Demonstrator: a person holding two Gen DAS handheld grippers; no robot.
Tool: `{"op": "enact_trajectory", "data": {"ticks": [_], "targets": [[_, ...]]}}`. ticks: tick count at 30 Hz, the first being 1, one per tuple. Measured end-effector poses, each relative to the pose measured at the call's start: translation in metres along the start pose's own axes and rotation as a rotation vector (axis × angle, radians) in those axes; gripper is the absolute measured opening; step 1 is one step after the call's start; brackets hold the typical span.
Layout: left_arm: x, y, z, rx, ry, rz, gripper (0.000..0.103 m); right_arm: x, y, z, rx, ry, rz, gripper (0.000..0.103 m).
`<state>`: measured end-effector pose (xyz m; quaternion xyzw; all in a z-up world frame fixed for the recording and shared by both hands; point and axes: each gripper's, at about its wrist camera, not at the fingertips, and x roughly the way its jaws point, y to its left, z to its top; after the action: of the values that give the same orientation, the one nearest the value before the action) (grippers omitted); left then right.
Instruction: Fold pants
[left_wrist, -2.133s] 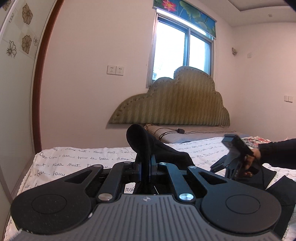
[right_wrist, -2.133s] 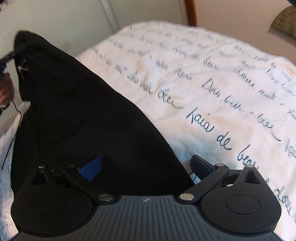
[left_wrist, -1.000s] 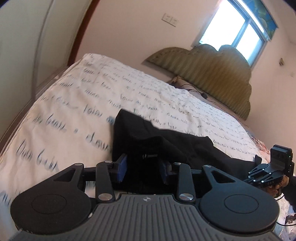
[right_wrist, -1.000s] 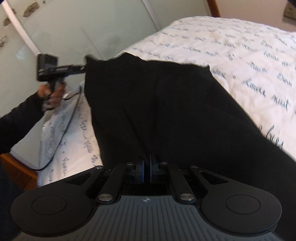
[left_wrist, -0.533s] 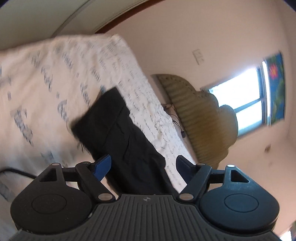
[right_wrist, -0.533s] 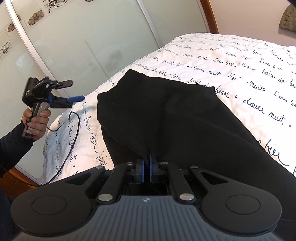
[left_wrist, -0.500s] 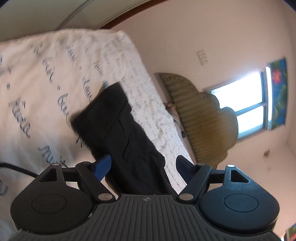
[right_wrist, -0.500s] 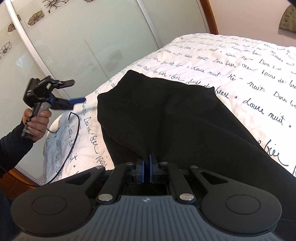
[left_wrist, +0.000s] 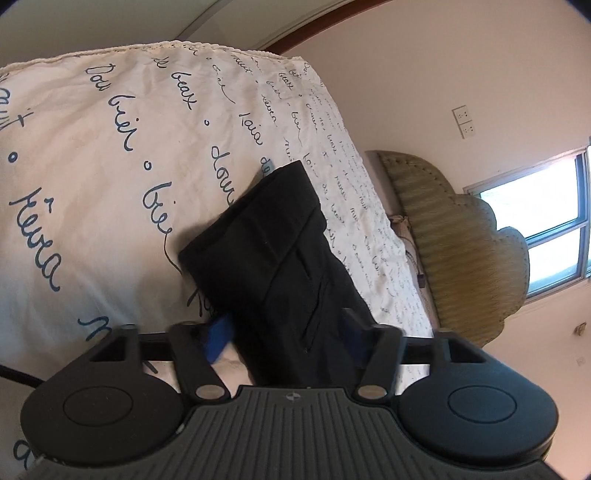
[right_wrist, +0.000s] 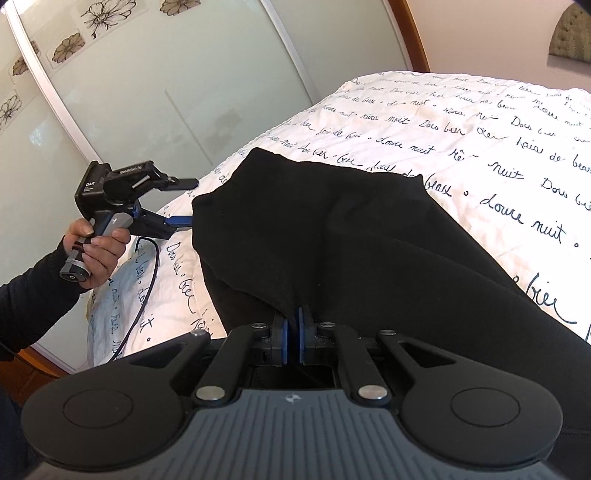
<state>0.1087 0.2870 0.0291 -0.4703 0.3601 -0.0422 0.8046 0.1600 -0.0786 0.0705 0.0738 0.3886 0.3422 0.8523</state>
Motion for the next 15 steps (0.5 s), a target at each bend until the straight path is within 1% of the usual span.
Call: {"op": "enact_trajectory", "data": {"ticks": [1,4,5,6,7,10,11,13,15], "targets": [[0.002,-0.002,0.000,0.021,0.004,0.013,0.028,0.000,0.000,0.000,-0.001,0.000,-0.001,0.005],[0.002,-0.006,-0.001,0.073,0.005,0.047,0.021,-0.003,0.004,0.000,-0.010,0.000,-0.005,0.005],[0.000,-0.008,-0.002,0.089,0.000,0.053,0.016,-0.004,0.006,0.000,-0.016,-0.002,-0.003,0.005],[-0.002,-0.010,-0.002,0.107,-0.007,0.061,0.005,-0.007,0.008,0.000,-0.021,-0.005,-0.002,0.005],[-0.007,-0.014,-0.003,0.129,-0.019,0.059,0.003,-0.010,0.010,0.000,-0.024,-0.011,0.000,0.005],[-0.025,-0.031,-0.008,0.237,-0.068,0.040,0.003,-0.015,0.014,-0.005,-0.025,-0.014,0.018,0.005],[-0.026,-0.034,-0.008,0.255,-0.067,0.044,0.003,-0.013,0.013,-0.009,-0.016,-0.002,0.017,0.005],[-0.016,-0.029,-0.005,0.258,-0.028,0.081,0.003,-0.003,0.010,-0.015,-0.002,0.029,0.000,0.005],[-0.004,-0.018,-0.003,0.258,0.000,0.147,0.003,0.004,0.012,-0.018,-0.001,0.045,-0.007,0.005]]}}
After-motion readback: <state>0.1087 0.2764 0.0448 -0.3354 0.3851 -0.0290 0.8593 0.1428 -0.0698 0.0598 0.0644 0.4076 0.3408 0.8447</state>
